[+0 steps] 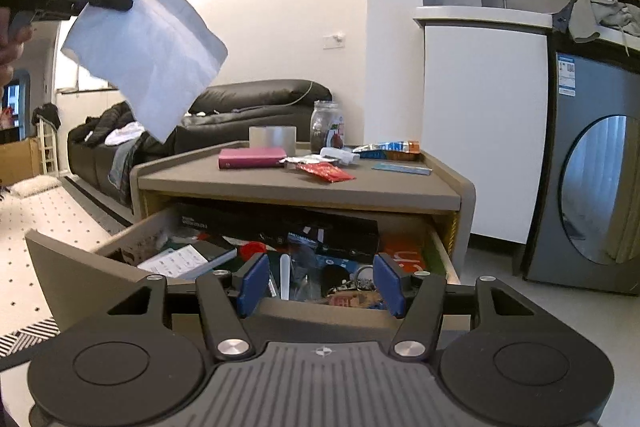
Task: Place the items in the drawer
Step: 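Lift the white plastic bag up off the nightstand with the left gripper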
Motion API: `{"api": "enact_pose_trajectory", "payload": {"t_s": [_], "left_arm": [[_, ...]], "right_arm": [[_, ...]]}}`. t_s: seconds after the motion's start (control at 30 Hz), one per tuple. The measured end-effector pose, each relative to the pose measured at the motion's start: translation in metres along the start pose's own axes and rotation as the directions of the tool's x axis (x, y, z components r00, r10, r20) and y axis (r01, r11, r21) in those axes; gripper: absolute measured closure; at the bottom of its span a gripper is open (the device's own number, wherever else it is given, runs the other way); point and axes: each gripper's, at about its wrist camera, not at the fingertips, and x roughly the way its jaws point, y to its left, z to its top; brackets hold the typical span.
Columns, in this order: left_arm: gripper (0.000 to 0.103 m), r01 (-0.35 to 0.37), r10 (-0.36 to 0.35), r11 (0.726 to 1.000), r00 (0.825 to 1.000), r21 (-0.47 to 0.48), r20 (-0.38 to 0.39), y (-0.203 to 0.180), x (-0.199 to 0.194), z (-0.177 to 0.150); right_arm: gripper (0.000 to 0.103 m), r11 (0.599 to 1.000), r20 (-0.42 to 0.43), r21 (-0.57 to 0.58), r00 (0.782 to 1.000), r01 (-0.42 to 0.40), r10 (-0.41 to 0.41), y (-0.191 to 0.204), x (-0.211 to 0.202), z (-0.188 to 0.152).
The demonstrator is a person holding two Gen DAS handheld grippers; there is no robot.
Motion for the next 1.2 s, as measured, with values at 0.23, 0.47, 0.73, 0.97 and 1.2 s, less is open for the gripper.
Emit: {"api": "enact_pose_trajectory", "payload": {"t_s": [0.23,0.47,0.73,0.97,1.2], "left_arm": [[0.082,-0.023,0.024,1.000,0.999,0.006,-0.025,-0.015,-0.015,-0.003],[0.082,0.019,-0.023,0.998,0.998,-0.055,-0.066,-0.021,-0.012,-0.021],[0.082,0.082,-0.089,0.992,0.993,-0.099,-0.075,-0.036,-0.017,-0.042],[0.082,0.093,-0.106,0.986,0.990,-0.139,-0.090,-0.038,-0.027,-0.062],[0.082,0.078,-0.099,0.984,0.987,-0.160,-0.125,-0.041,-0.026,-0.086]], "right_arm": [[0.039,1.000,0.009,0.011,1.000,-0.010,0.010,-0.004,-0.011,0.007],[0.035,1.000,0.034,0.007,0.999,-0.011,0.010,-0.004,-0.028,0.008],[0.035,1.000,0.034,0.021,0.999,-0.002,0.002,-0.007,-0.035,0.007],[0.035,0.999,0.042,0.032,0.999,0.001,-0.003,-0.009,-0.043,0.009],[0.035,0.999,0.033,0.034,0.999,0.006,-0.008,-0.007,-0.043,0.007]]}}
